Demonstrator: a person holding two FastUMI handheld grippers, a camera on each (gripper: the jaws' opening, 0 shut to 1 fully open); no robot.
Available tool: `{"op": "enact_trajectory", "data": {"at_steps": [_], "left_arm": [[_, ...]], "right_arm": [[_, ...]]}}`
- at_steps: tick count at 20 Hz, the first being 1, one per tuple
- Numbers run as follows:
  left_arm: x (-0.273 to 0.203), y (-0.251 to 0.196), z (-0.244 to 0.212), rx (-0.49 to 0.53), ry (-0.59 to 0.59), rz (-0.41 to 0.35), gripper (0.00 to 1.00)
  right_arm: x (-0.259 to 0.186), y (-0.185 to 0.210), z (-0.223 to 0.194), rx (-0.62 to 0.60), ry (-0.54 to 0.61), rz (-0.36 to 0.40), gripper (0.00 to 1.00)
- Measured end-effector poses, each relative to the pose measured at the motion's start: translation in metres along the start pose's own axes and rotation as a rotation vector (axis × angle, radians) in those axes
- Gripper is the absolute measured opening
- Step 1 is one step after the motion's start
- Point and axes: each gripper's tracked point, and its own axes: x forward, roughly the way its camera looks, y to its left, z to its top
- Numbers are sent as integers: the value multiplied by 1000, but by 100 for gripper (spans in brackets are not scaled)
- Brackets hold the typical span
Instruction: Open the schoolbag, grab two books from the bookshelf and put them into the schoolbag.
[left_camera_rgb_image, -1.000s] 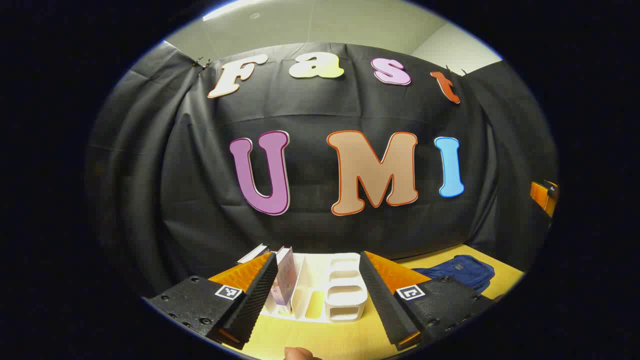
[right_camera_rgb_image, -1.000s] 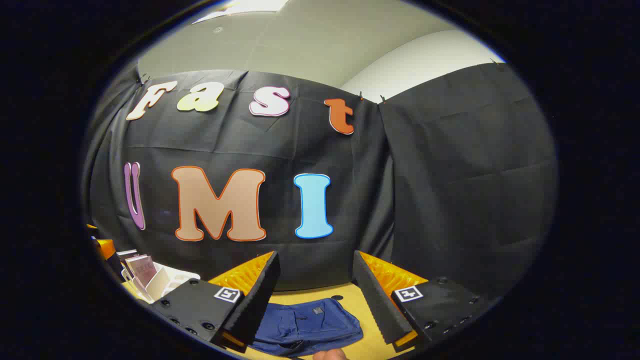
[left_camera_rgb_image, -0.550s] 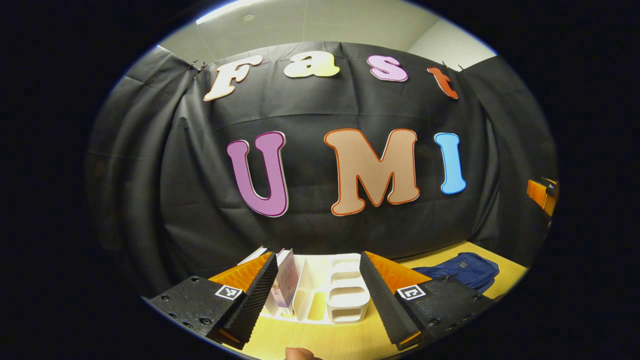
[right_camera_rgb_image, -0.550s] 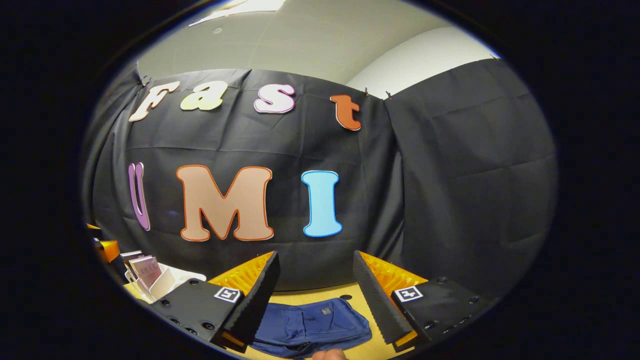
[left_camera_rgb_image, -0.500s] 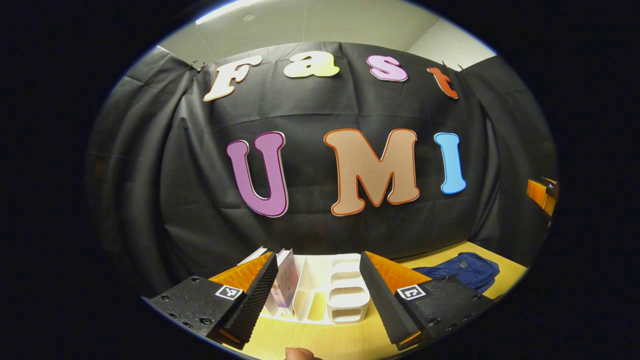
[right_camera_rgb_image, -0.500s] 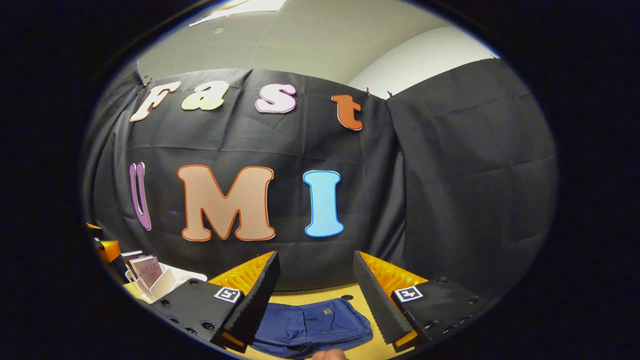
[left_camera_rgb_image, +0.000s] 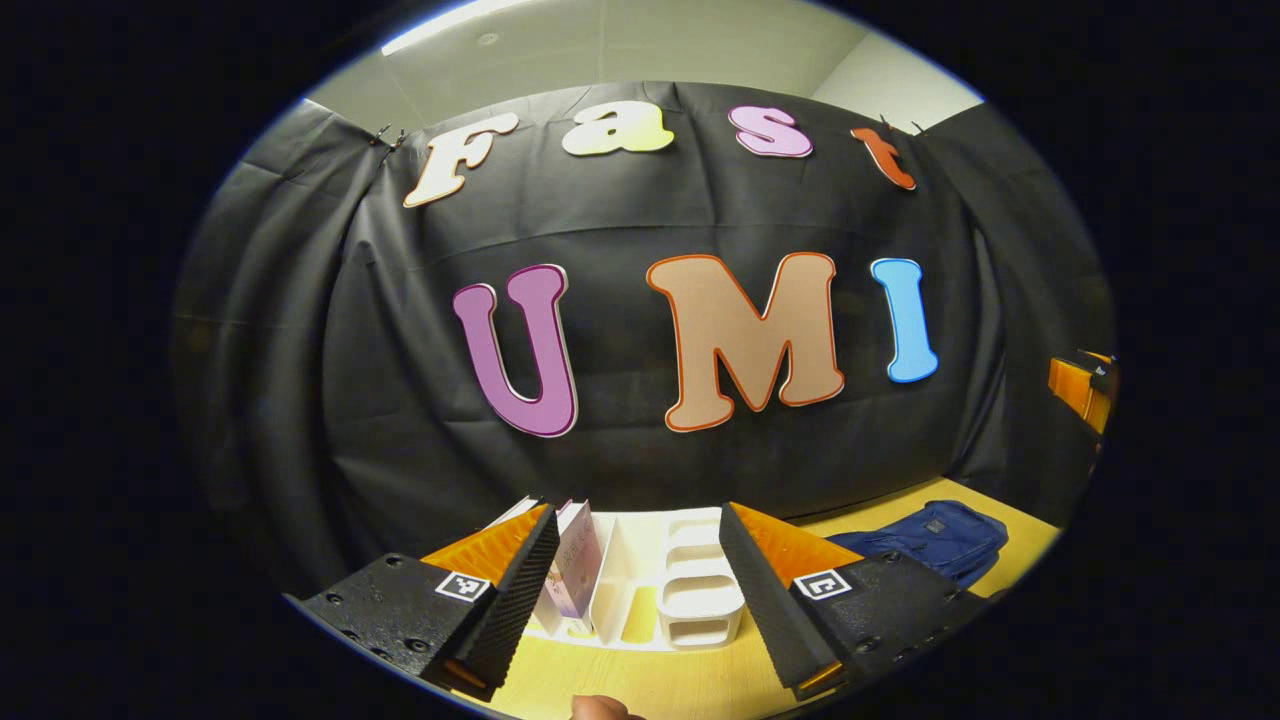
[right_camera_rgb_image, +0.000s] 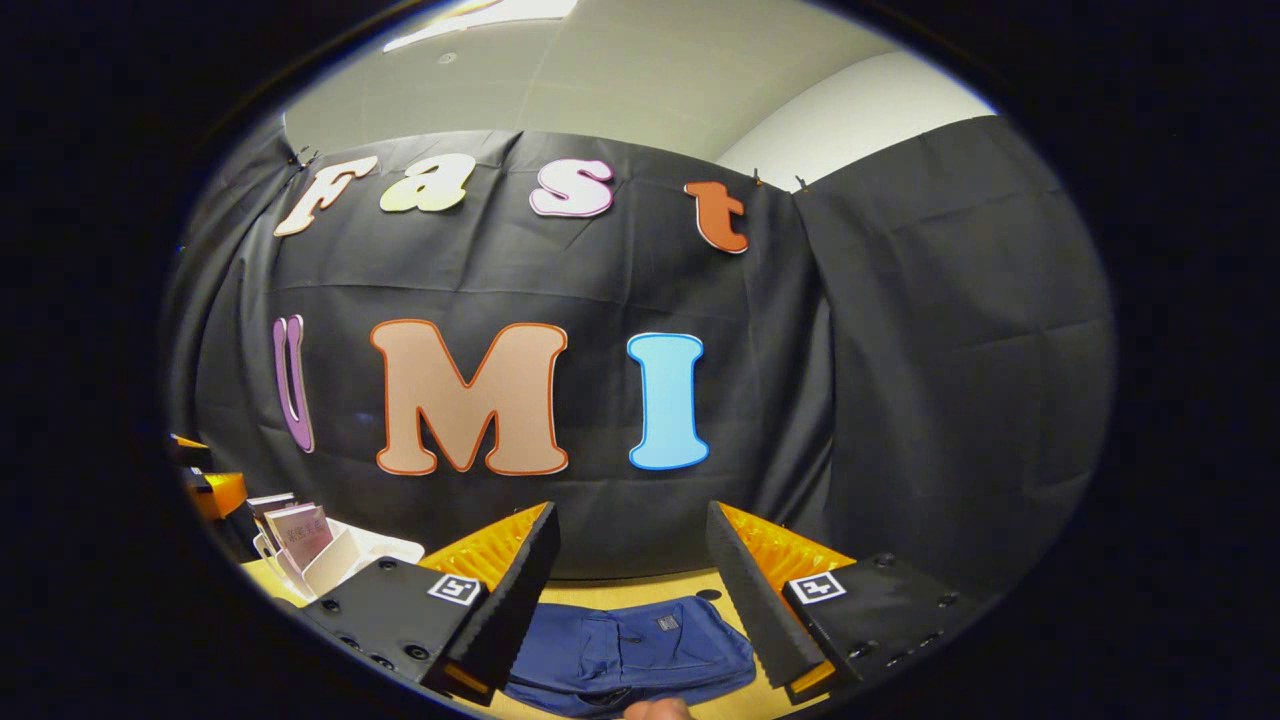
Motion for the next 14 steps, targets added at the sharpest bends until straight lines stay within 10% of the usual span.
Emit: {"op": "enact_trajectory", "data": {"at_steps": [7, 14], "left_arm": [[3, 6, -6, 8, 14, 31, 94], [7, 16, -16, -1, 34, 70, 94]], "right_arm": [[15, 16, -12, -69, 24, 45, 92], [16, 64, -69, -515, 69, 294, 96]]}}
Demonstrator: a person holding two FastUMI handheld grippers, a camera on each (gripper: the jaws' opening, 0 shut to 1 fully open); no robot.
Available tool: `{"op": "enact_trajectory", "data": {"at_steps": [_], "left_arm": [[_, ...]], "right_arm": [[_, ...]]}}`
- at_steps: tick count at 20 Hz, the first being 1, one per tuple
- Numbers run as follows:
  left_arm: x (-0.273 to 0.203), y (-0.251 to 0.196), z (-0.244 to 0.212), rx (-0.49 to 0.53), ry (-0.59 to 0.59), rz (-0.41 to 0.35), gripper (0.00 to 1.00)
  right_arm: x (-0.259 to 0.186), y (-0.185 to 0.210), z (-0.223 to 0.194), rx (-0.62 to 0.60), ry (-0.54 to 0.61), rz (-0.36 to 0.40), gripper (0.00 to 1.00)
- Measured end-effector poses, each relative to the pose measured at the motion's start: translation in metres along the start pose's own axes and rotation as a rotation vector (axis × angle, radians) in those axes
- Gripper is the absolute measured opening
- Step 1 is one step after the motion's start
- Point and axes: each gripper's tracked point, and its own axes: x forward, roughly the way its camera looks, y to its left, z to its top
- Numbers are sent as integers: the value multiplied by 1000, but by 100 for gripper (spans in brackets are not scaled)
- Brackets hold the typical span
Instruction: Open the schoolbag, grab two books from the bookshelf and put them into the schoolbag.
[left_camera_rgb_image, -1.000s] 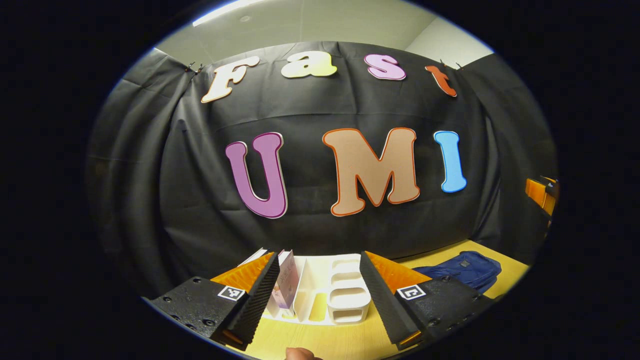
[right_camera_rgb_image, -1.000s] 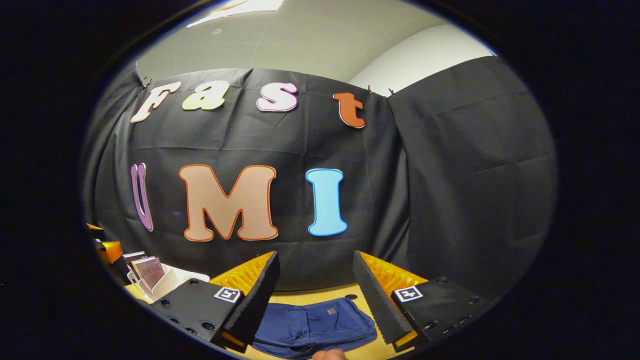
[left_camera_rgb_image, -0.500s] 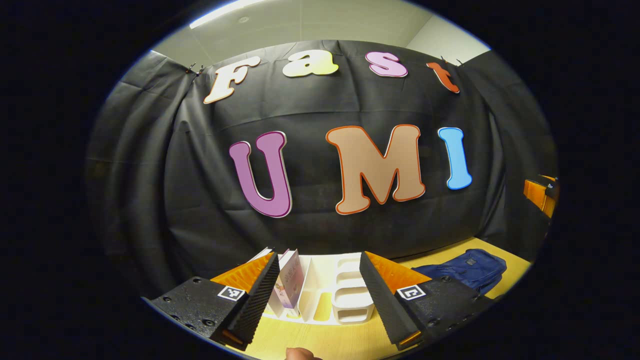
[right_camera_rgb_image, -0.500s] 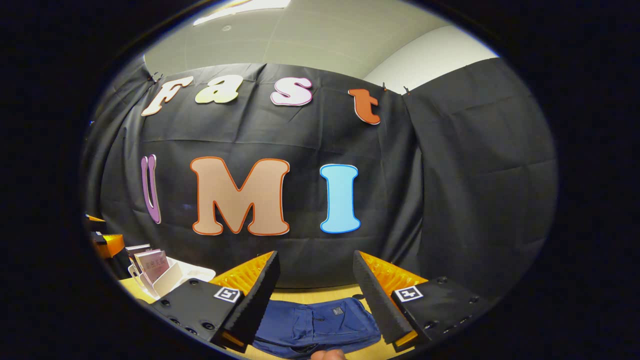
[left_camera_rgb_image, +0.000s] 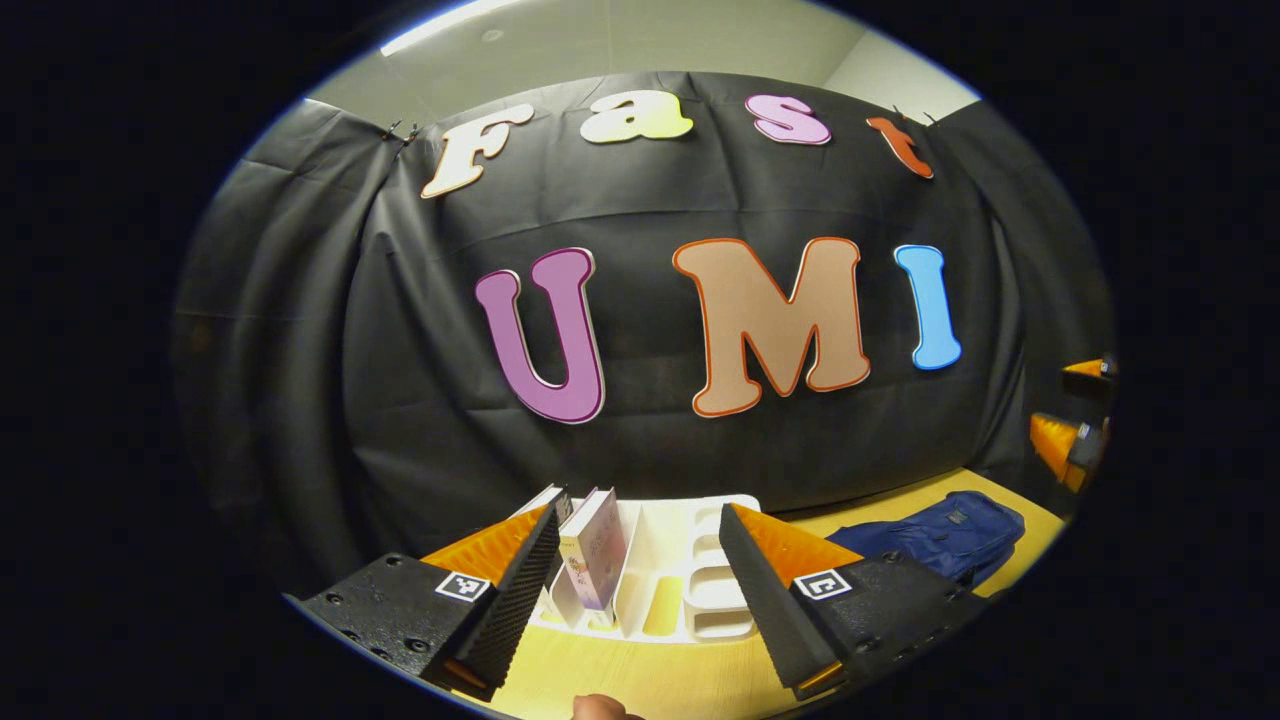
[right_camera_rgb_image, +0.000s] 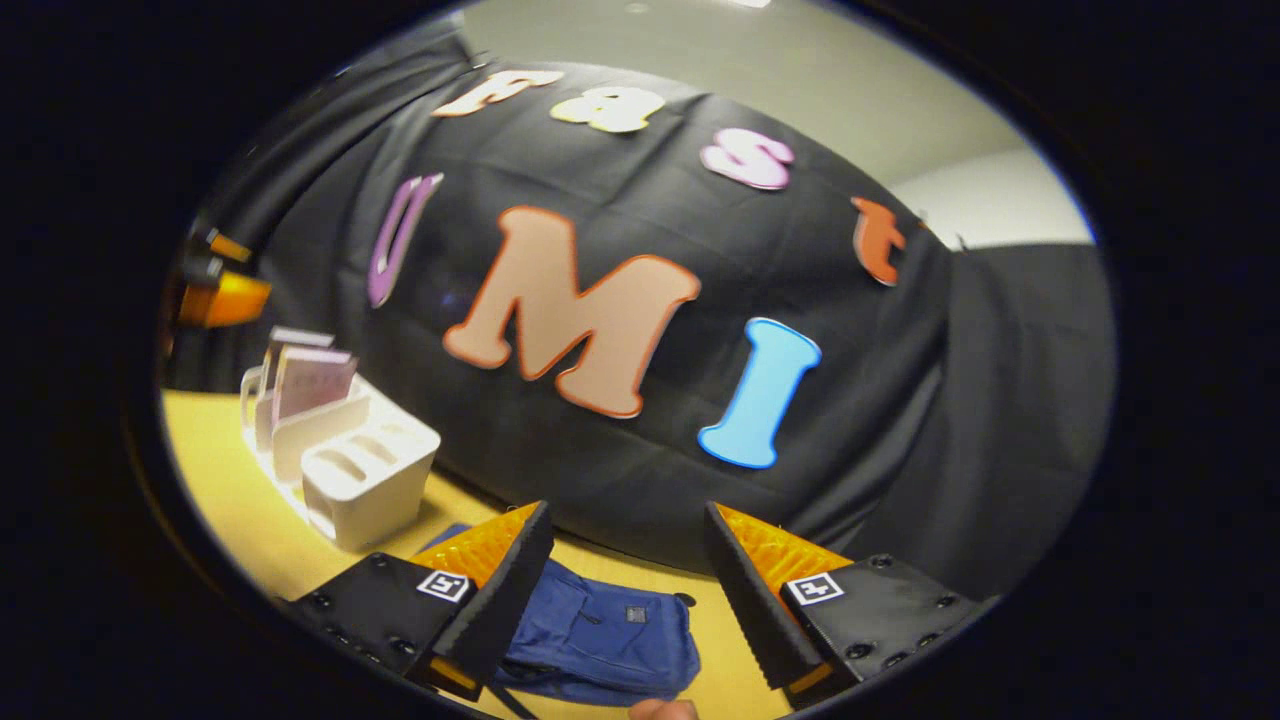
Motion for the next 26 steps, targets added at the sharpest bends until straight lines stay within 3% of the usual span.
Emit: {"op": "enact_trajectory", "data": {"at_steps": [1, 7, 9, 16, 20, 21, 23, 24, 26], "left_arm": [[-1, 6, -2, 0, -1, 8, 94], [-7, 32, -10, -2, 11, 60, 94], [-7, 39, -10, -11, 17, 78, 94], [-14, 58, -16, -10, 28, 122, 94], [-19, 68, -17, -5, 28, 144, 94], [-19, 71, -17, -5, 28, 148, 94], [-20, 75, -19, -4, 34, 158, 92], [-22, 77, -19, -5, 32, 161, 94], [-23, 80, -18, 0, 30, 169, 94]], "right_arm": [[4, 13, -7, -60, 13, 40, 100], [4, 101, -72, -447, 44, 274, 88], [3, 126, -105, -508, 91, 349, 87], [20, 170, -186, -732, 190, 487, 87], [29, 183, -205, -817, 214, 496, 87], [32, 184, -207, -826, 217, 492, 98], [43, 188, -207, -854, 207, 466, 98], [48, 189, -208, -867, 203, 454, 87], [54, 190, -208, -880, 203, 426, 87]]}}
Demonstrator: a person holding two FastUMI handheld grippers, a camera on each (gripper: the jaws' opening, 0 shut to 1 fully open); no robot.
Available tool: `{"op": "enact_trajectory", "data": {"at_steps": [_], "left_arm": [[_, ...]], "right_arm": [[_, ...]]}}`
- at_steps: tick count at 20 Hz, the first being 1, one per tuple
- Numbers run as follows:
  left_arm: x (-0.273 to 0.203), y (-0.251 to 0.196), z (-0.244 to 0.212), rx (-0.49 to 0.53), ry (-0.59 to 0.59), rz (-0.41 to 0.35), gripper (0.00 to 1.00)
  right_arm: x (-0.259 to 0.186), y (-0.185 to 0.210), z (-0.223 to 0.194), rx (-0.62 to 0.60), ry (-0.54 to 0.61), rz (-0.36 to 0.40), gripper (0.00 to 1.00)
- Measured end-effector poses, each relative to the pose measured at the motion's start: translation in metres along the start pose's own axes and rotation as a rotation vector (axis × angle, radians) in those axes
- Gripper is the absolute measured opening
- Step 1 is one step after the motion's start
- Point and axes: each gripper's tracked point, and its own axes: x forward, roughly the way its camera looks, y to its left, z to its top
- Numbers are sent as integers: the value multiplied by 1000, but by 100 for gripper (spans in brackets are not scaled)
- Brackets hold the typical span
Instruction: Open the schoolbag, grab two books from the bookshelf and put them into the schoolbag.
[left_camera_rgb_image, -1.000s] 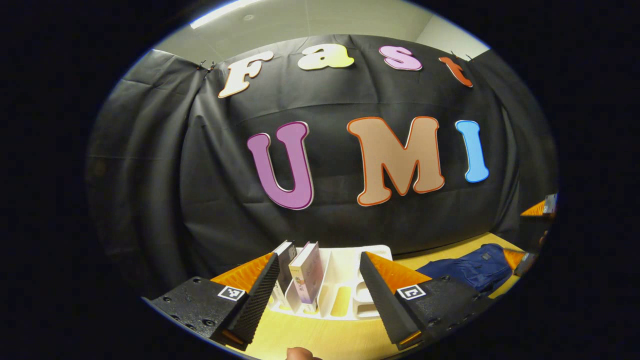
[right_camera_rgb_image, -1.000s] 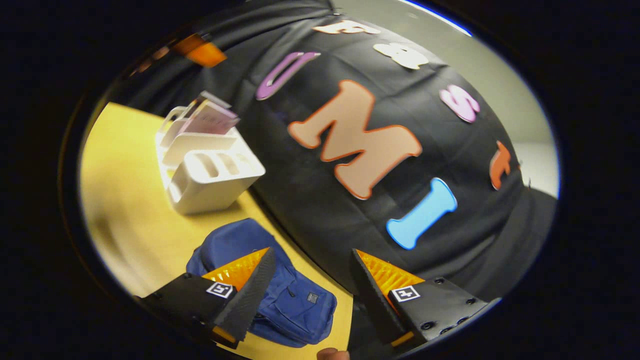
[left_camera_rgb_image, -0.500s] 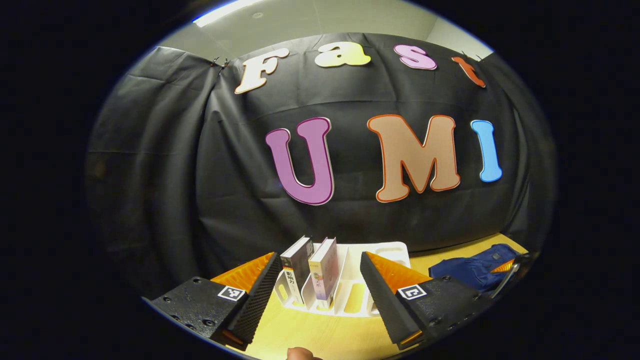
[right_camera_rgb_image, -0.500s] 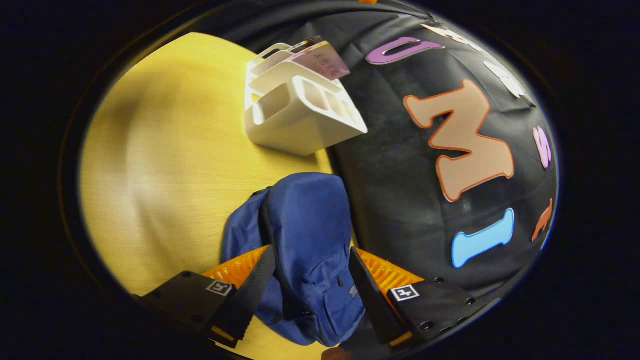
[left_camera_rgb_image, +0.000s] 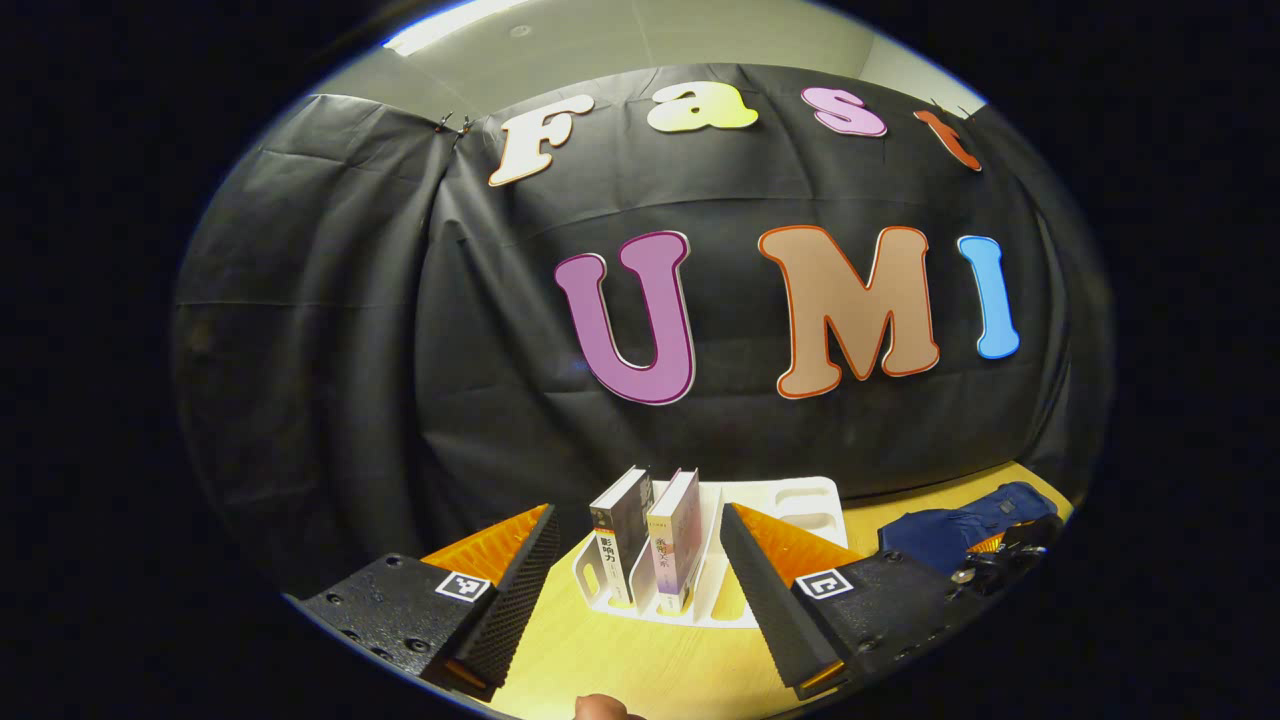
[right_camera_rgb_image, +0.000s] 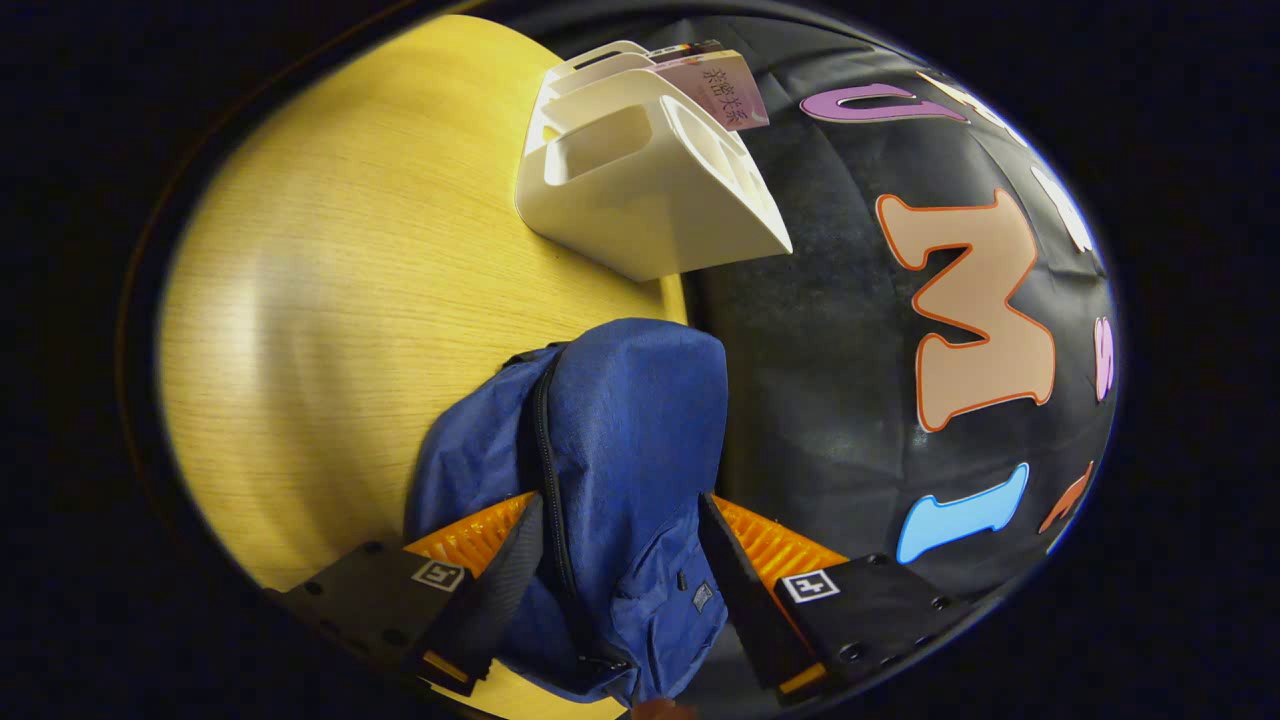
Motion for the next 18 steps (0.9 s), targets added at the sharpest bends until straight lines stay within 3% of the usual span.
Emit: {"op": "enact_trajectory", "data": {"at_steps": [6, 9, 12, 14, 17, 18], "left_arm": [[-2, 3, 2, 22, 0, 8, 94], [-2, 4, 6, 24, -8, 16, 94], [-3, 4, 3, 16, 1, 21, 94], [-5, 6, 4, 18, -3, 29, 95], [-6, 6, 4, 15, -4, 34, 96], [-6, 6, 5, 14, -4, 36, 96]], "right_arm": [[12, -10, 8, -30, -9, -58, 86], [16, -8, 14, -28, -50, -36, 78], [26, 17, 4, -28, -17, 62, 48], [27, 20, 4, -12, 8, 67, 7], [28, 38, -9, 40, 89, 191, 12], [31, 39, -8, 60, 96, 222, 4]]}}
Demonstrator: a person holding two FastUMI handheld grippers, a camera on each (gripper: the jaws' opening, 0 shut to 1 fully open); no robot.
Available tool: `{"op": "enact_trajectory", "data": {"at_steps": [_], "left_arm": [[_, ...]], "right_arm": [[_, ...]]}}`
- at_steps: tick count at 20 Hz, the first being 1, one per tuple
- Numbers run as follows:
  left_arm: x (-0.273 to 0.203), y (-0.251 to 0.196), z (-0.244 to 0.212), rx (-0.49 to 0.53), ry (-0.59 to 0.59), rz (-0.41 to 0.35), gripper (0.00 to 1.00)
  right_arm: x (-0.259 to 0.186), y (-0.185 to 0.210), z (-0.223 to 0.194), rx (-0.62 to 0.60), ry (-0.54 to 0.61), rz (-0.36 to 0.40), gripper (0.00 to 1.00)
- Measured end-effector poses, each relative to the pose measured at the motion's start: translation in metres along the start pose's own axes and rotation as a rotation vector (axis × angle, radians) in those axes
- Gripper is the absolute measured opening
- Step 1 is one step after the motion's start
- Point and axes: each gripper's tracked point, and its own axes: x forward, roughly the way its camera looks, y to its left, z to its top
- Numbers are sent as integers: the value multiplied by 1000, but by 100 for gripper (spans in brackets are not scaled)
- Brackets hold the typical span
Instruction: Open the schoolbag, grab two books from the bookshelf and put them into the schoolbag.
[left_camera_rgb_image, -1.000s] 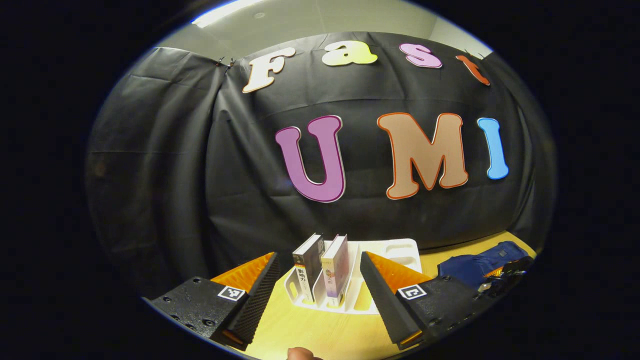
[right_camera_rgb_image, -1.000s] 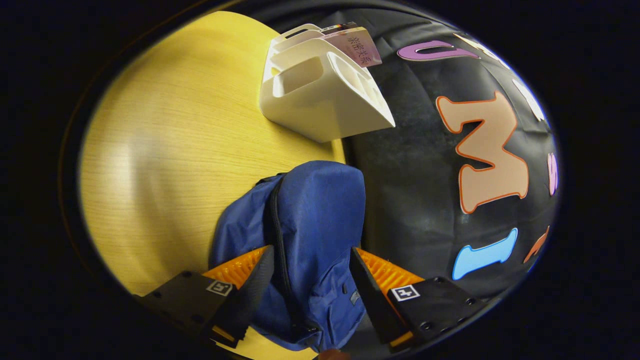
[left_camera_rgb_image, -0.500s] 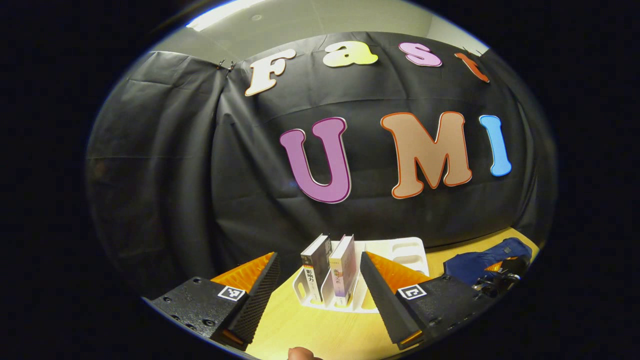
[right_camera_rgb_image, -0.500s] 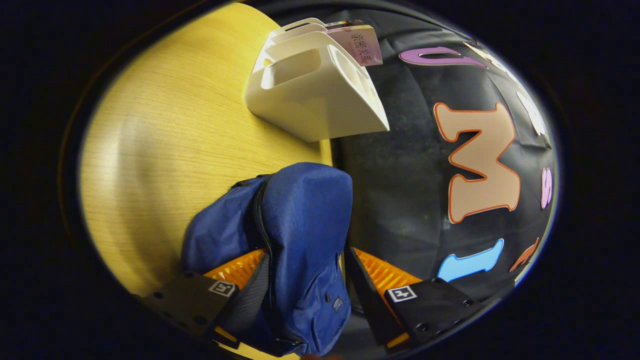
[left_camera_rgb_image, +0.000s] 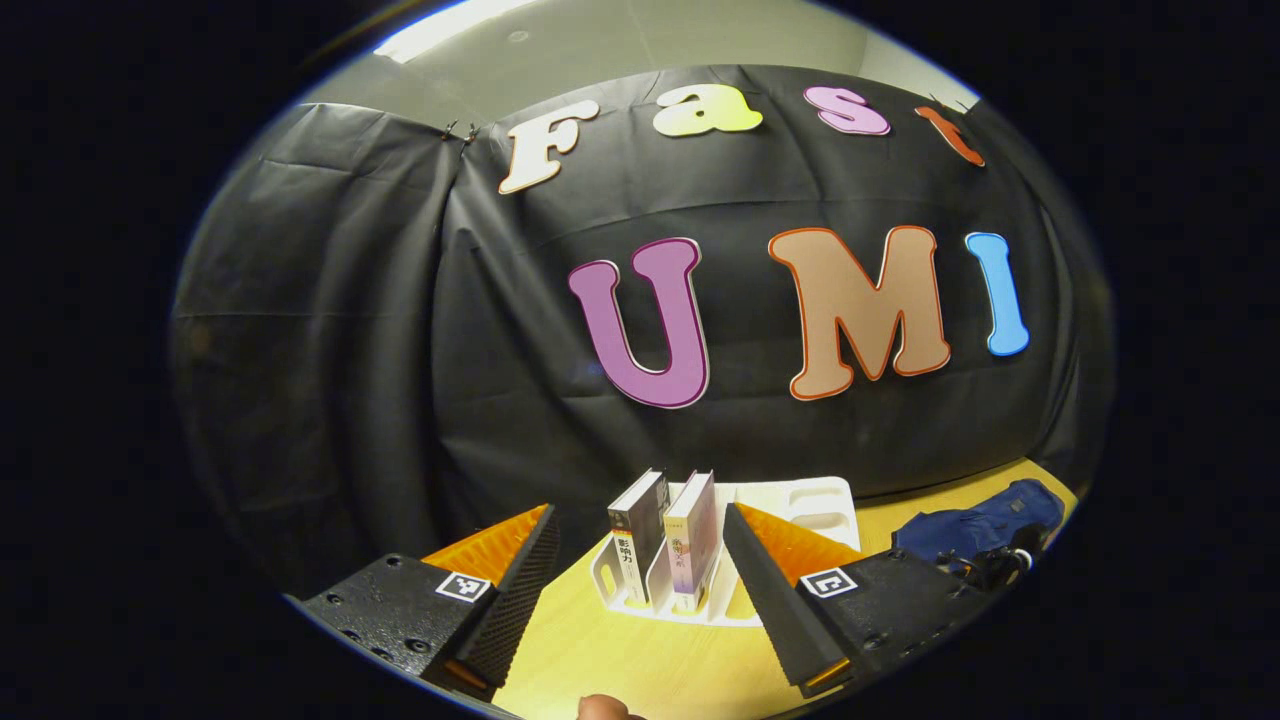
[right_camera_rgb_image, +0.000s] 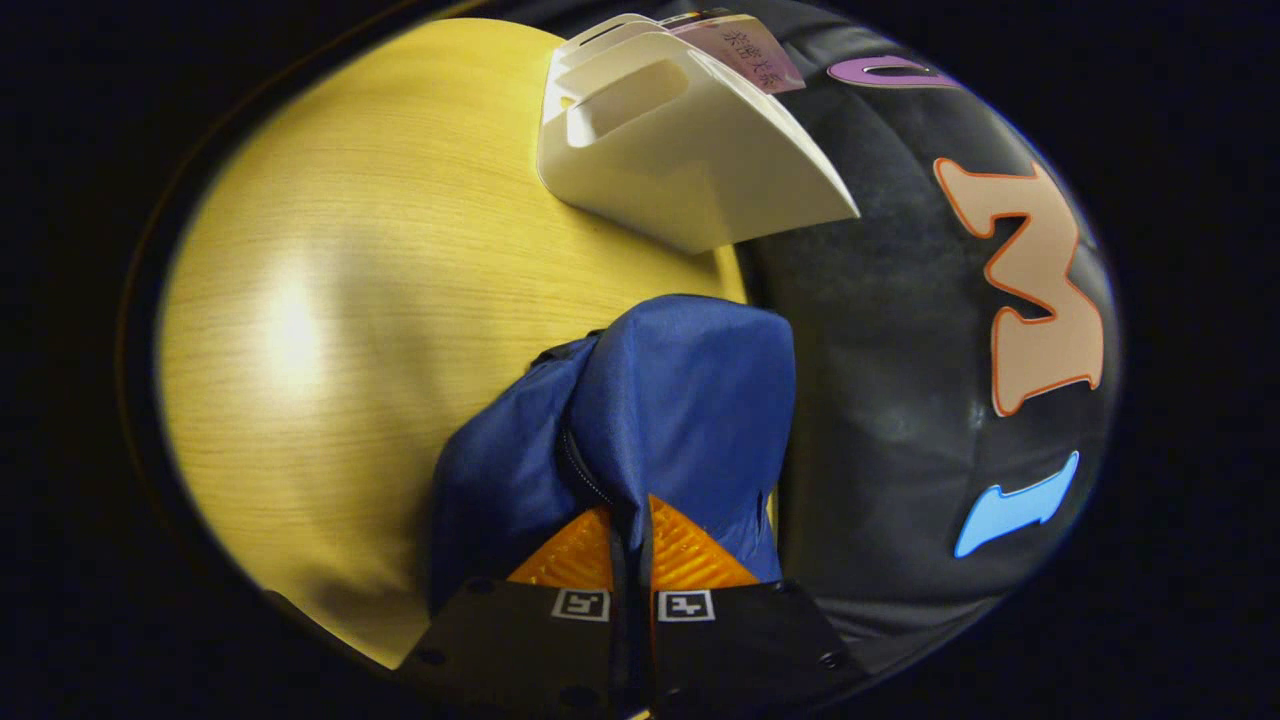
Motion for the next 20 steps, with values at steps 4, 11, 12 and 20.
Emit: {"op": "enact_trajectory", "data": {"at_steps": [4, 11, 12, 20], "left_arm": [[-1, 3, 0, -8, -5, 6, 96], [3, -5, -12, -39, 28, -19, 96], [3, -8, -13, -43, 33, -26, 96], [15, -27, -20, -39, 44, -75, 100]], "right_arm": [[-2, -8, 0, 120, 5, 43, 0], [-21, -30, 6, 286, -56, 66, 4], [-25, -36, 7, 321, -68, 68, 0], [-66, -116, -15, 830, -158, 24, 0]]}}
